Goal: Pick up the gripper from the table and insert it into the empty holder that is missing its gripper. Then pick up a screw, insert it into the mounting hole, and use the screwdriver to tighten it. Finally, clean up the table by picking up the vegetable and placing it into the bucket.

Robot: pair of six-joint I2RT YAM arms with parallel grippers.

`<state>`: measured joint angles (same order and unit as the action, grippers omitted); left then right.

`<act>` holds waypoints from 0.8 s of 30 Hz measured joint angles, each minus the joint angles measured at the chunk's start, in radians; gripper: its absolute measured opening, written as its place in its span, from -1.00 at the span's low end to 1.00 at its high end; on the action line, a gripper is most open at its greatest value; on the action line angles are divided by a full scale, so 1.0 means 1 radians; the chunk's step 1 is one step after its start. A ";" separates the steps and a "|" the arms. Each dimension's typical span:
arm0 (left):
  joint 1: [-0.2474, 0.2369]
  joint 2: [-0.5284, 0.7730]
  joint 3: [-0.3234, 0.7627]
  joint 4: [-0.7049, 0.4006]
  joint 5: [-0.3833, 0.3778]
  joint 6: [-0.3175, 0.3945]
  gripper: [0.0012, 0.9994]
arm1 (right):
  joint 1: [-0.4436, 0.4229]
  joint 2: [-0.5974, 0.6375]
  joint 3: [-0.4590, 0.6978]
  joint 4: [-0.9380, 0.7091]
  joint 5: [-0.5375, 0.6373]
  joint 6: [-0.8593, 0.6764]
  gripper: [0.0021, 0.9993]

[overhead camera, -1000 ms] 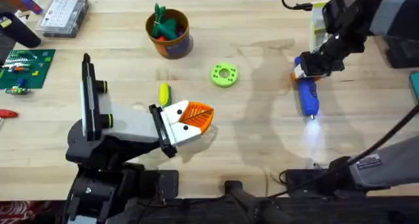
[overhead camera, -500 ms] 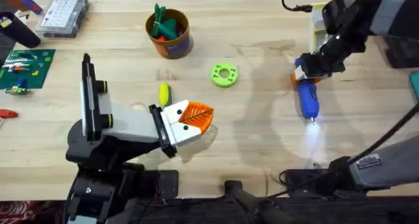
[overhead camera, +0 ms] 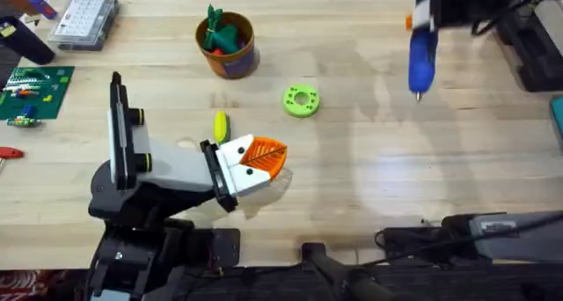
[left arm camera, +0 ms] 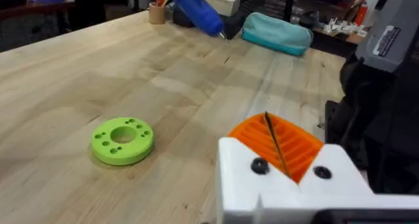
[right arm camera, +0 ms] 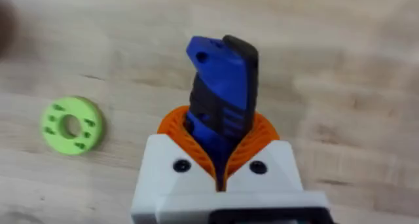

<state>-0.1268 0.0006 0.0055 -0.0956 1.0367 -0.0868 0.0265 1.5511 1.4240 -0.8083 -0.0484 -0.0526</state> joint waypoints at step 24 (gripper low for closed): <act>0.000 0.000 0.000 -0.001 0.003 0.000 -0.99 | 0.307 -0.205 0.101 0.527 -0.291 0.087 -0.95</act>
<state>-0.1268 0.0006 0.0055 -0.0963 1.0397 -0.0868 0.3336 1.3457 1.5254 -0.2811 -0.3396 0.0343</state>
